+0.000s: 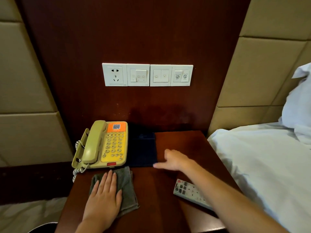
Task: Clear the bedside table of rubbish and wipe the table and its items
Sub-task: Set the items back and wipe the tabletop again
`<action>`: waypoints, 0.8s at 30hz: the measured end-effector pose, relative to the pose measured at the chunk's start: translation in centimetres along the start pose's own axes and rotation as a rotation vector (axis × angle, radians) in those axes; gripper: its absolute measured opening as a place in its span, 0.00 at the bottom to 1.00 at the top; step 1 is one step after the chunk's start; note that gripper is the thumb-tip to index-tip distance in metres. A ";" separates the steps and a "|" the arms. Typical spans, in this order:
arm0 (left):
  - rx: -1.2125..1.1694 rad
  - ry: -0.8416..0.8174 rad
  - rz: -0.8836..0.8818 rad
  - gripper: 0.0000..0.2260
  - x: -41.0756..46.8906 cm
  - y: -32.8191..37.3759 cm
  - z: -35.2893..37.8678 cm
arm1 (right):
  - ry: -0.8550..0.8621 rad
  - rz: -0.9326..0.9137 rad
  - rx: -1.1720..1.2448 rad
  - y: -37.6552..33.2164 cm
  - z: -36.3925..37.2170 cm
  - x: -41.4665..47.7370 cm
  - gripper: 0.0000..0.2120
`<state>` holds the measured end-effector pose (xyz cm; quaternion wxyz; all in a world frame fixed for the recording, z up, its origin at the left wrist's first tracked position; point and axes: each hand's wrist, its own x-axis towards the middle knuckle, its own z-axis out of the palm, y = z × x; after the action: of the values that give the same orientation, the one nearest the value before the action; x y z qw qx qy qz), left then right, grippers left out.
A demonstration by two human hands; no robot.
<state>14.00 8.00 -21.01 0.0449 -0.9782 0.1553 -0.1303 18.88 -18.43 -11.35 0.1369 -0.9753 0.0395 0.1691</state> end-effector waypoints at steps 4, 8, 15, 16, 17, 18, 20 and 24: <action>-0.001 0.000 -0.008 0.34 -0.4 0.3 0.3 | -0.450 0.187 -0.151 4.1 -2.5 -3.5 0.52; 0.002 0.002 -0.006 0.34 -0.4 0.3 0.2 | -0.233 0.051 -0.196 4.7 -1.9 -4.5 0.42; -0.007 -0.042 0.011 0.34 -0.3 0.3 0.5 | 0.055 -0.089 -0.099 -1.5 1.8 0.4 0.36; -0.021 -0.047 0.008 0.34 -0.2 0.3 0.3 | 0.050 -0.089 -0.110 -2.1 2.1 1.0 0.35; -0.030 -0.050 0.003 0.34 -0.1 0.2 0.2 | 0.049 -0.097 -0.124 -2.4 2.3 1.6 0.34; -0.042 -0.068 0.000 0.34 0.0 0.2 0.0 | 0.052 -0.109 -0.139 -2.5 2.3 2.0 0.33; -0.066 -0.129 0.010 0.34 0.0 -0.1 -0.2 | 0.048 -0.124 -0.144 -2.2 2.2 2.6 0.32; -0.107 -0.190 0.034 0.34 0.2 -0.2 -0.4 | 0.043 -0.122 -0.160 -1.9 2.3 3.3 0.30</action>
<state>14.17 8.08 -20.60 0.0093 -0.9843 0.1738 -0.0275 21.48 -16.05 -14.09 0.0678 -0.9871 -0.0307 0.1419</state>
